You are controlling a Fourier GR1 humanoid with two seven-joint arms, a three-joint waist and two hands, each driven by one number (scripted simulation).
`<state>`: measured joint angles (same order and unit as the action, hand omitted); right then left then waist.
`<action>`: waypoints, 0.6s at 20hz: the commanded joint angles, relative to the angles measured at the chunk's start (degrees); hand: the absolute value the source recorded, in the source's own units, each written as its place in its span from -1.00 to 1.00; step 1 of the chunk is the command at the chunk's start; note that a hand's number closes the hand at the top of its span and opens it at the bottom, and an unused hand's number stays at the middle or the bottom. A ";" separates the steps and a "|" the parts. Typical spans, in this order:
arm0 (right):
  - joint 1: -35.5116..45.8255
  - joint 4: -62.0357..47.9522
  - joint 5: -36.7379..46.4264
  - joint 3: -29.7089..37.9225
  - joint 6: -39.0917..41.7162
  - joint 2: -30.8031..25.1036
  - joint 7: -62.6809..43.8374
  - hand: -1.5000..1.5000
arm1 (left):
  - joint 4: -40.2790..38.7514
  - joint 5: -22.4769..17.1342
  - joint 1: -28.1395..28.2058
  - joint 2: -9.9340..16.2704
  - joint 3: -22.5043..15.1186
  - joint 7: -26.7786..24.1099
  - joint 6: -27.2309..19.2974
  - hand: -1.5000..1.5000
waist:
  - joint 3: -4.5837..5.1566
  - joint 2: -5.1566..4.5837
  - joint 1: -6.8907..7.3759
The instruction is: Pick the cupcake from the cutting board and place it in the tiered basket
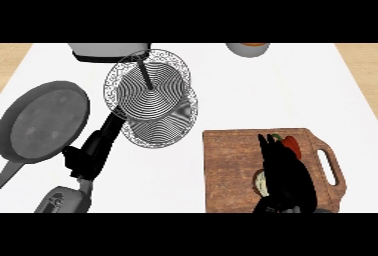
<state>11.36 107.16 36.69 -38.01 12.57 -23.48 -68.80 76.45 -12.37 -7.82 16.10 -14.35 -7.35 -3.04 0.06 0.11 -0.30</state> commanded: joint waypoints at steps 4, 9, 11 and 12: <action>-1.85 -3.81 3.27 1.97 2.90 3.78 -8.45 -1.00 | -1.31 -0.24 -3.25 -0.28 1.81 2.28 1.08 0.00 | -0.03 -0.12 0.05; -6.11 -3.09 4.38 4.76 3.26 3.15 -3.66 -1.00 | 0.10 1.69 -0.20 -1.99 0.80 0.76 1.06 0.00 | -0.05 -0.06 0.17; -7.01 -5.18 4.92 6.00 2.40 2.75 0.06 -1.00 | -5.53 3.79 -3.03 -3.79 1.50 -2.50 -0.22 0.00 | -0.04 -0.18 -0.08; -6.37 -4.00 6.49 3.28 4.48 6.05 -4.30 -1.00 | 1.18 2.99 0.38 -2.51 0.43 2.06 0.15 0.00 | -0.05 -0.03 0.40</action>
<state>4.62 103.36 41.51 -33.79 12.76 -20.89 -63.81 75.34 -10.55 -8.09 14.28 -13.27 -7.75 -2.05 0.02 0.03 -0.16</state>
